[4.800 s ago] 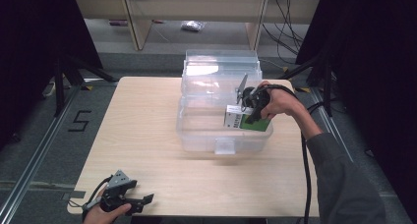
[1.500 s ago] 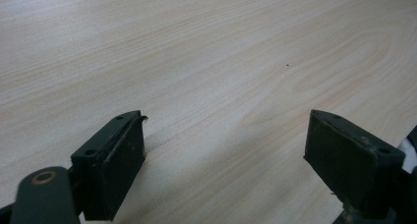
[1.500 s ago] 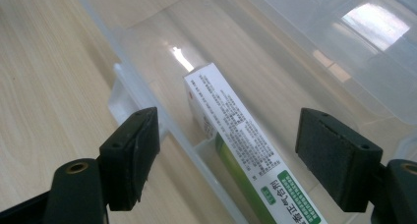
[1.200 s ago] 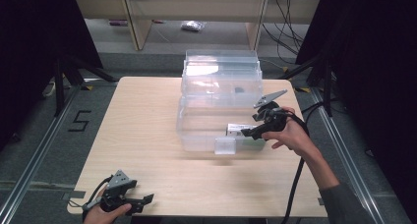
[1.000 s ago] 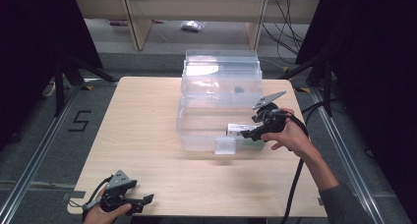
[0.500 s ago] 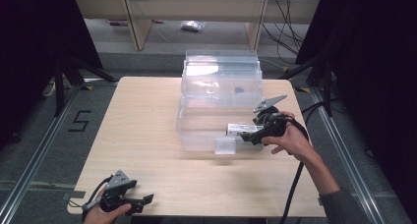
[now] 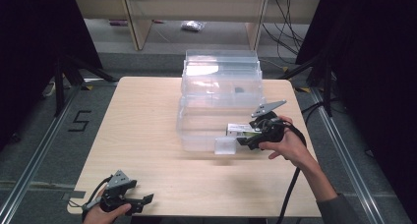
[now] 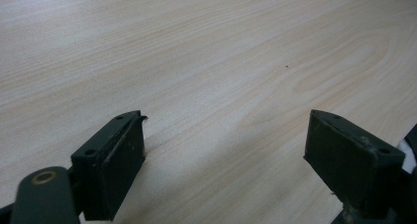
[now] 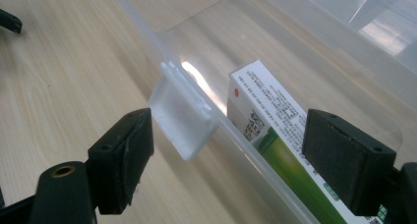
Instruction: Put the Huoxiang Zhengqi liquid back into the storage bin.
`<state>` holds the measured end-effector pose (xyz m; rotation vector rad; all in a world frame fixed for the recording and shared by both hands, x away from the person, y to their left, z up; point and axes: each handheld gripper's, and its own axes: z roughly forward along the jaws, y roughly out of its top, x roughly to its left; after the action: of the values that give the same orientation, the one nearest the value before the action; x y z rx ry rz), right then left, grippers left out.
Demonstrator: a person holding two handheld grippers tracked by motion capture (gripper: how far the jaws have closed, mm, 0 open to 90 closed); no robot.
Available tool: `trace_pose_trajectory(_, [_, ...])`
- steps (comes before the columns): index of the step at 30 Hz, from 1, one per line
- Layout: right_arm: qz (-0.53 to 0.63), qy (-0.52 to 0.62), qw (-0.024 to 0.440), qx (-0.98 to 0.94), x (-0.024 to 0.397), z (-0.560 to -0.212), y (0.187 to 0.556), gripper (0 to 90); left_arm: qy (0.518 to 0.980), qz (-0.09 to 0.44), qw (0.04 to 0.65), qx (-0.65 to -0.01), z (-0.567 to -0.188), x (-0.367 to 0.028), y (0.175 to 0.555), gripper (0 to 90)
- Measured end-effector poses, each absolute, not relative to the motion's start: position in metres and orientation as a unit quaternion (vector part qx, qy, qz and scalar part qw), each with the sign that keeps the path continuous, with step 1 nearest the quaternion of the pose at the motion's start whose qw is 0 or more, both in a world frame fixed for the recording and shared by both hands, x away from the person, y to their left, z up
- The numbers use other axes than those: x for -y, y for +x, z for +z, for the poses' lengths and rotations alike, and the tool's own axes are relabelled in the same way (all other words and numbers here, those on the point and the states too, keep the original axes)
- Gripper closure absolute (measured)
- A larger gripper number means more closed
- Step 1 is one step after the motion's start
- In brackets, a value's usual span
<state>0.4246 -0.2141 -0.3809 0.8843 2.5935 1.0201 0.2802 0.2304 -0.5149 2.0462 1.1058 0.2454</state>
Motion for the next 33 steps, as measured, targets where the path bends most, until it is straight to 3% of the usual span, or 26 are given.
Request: trace_pose_trajectory(33, [0.375,0.286,0.083,-0.878,0.207,-0.399,0.395,20.5,0.803,0.102,0.394,-0.435,-0.515,-0.23,0.28,14.8])
